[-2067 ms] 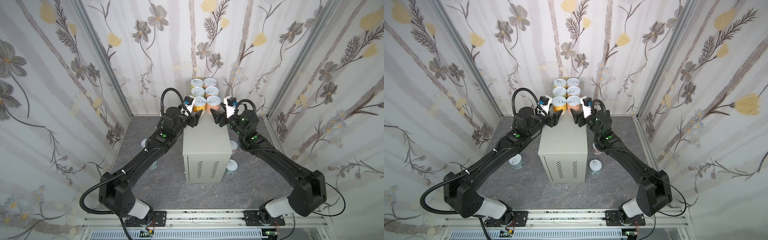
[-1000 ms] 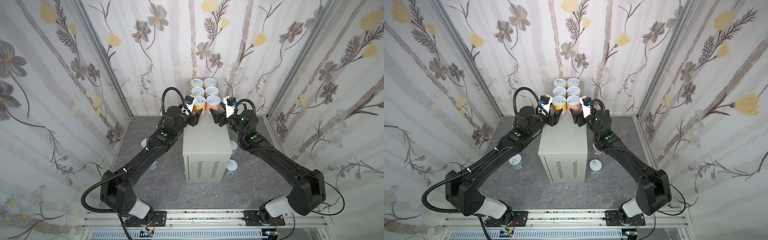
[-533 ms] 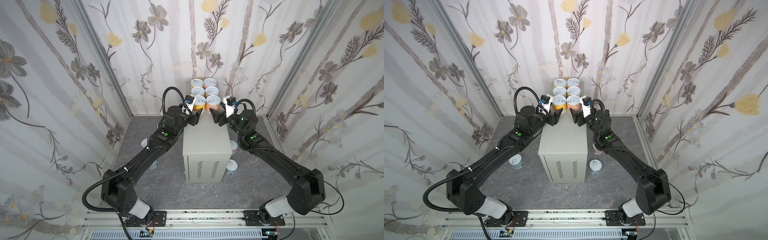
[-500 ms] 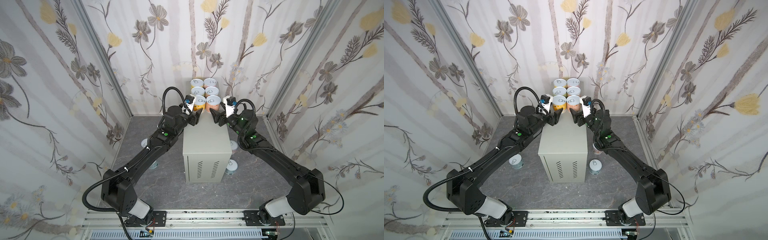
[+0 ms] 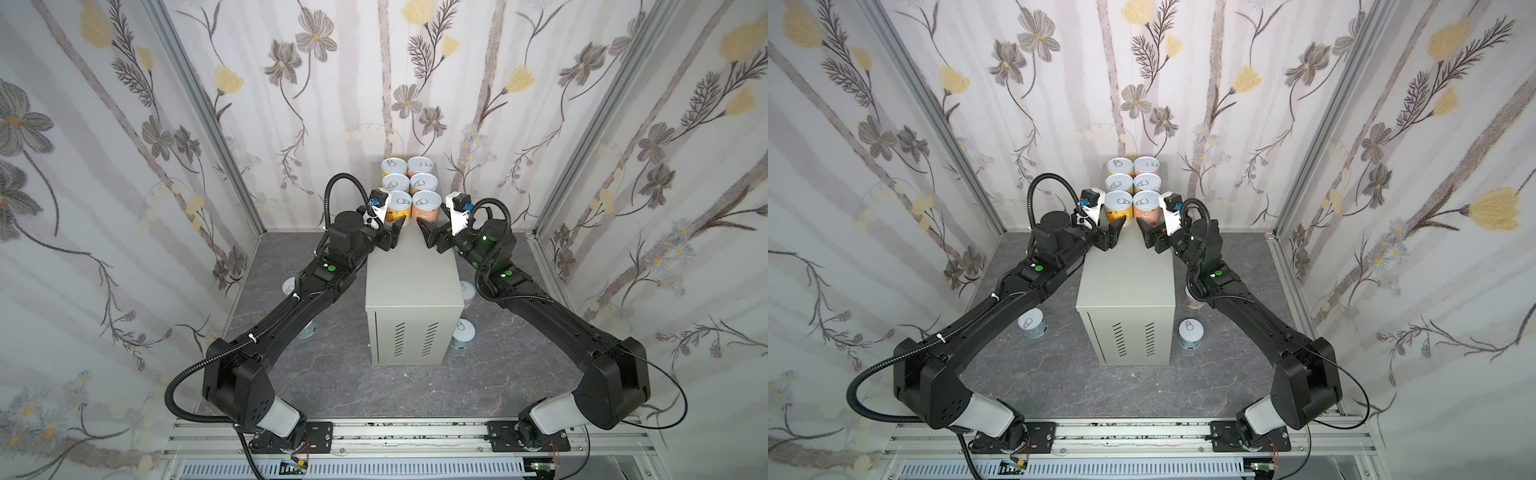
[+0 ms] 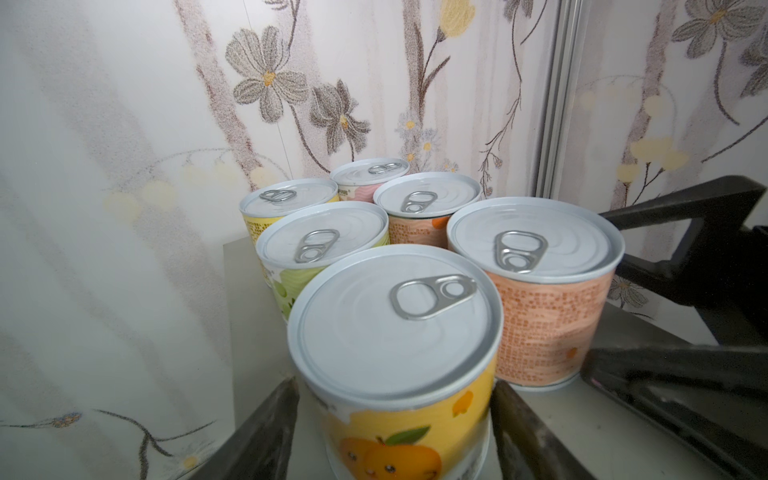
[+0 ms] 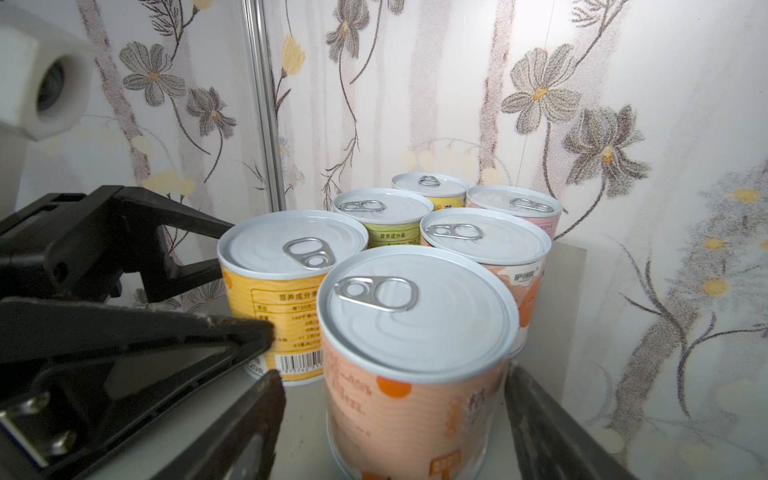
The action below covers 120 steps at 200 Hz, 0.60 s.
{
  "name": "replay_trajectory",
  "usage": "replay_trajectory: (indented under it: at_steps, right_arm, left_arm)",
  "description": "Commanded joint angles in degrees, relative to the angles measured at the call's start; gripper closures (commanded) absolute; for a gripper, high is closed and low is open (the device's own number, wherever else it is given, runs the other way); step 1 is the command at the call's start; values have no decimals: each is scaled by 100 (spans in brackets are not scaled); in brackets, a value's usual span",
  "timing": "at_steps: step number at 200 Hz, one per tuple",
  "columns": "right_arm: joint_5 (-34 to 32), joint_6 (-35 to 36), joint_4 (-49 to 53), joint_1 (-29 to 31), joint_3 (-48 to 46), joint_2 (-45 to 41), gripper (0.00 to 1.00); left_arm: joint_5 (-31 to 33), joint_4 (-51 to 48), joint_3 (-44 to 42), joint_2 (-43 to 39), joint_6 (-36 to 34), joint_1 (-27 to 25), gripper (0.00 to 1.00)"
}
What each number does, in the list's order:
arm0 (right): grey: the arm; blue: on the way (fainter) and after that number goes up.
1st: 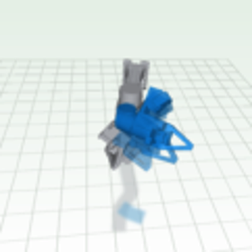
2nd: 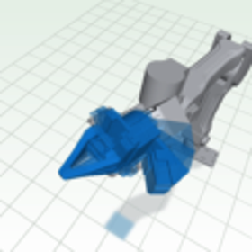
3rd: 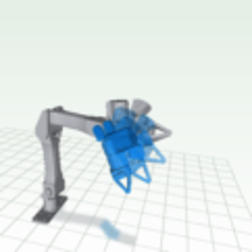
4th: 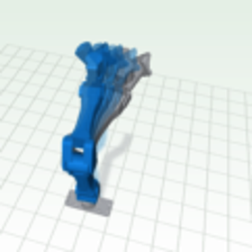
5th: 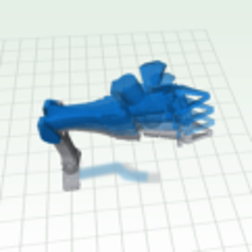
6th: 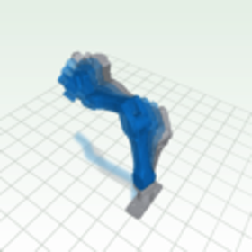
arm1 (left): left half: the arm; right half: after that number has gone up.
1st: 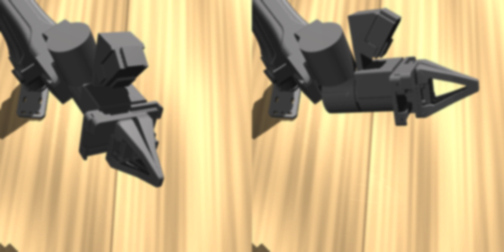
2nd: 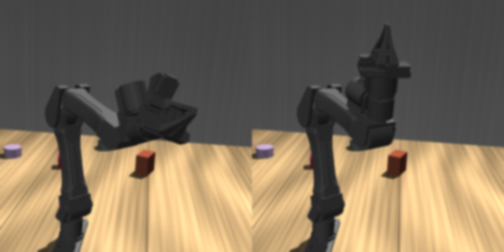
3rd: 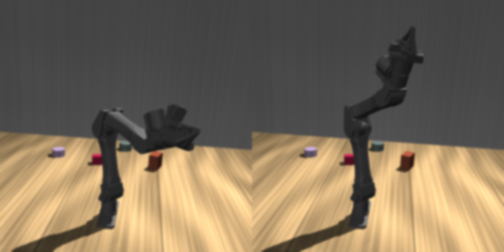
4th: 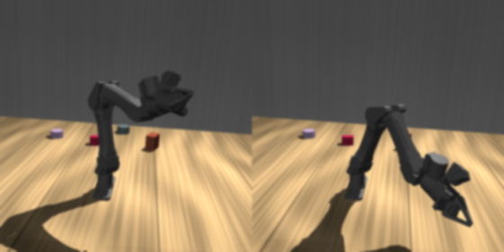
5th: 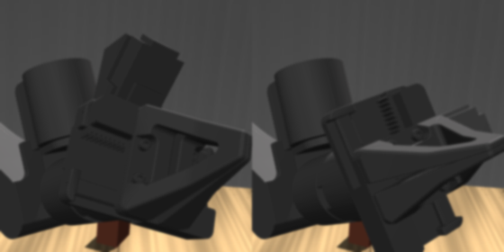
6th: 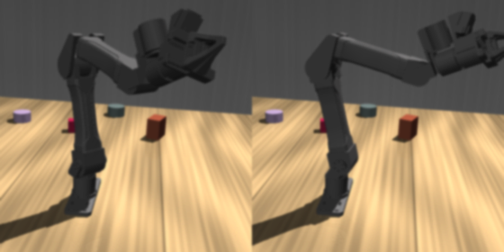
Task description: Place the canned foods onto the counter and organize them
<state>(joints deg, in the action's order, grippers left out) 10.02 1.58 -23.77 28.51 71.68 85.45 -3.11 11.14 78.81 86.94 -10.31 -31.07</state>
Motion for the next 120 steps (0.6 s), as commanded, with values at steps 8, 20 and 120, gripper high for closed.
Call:
replay_trajectory:
  at_steps: [8,20,120]
  right_arm:
    - [17,147,511,-4,-47,-47,17]
    - [34,146,503,-6,-103,-112,15]
    - [-349,175,1033,-6,-520,-1093,0]
  left_arm:
    - [61,-411,-10,43,-198,3,26]
    - [67,-393,-19,34,-191,4,26]
    - [108,-310,-86,-248,-208,4,19]
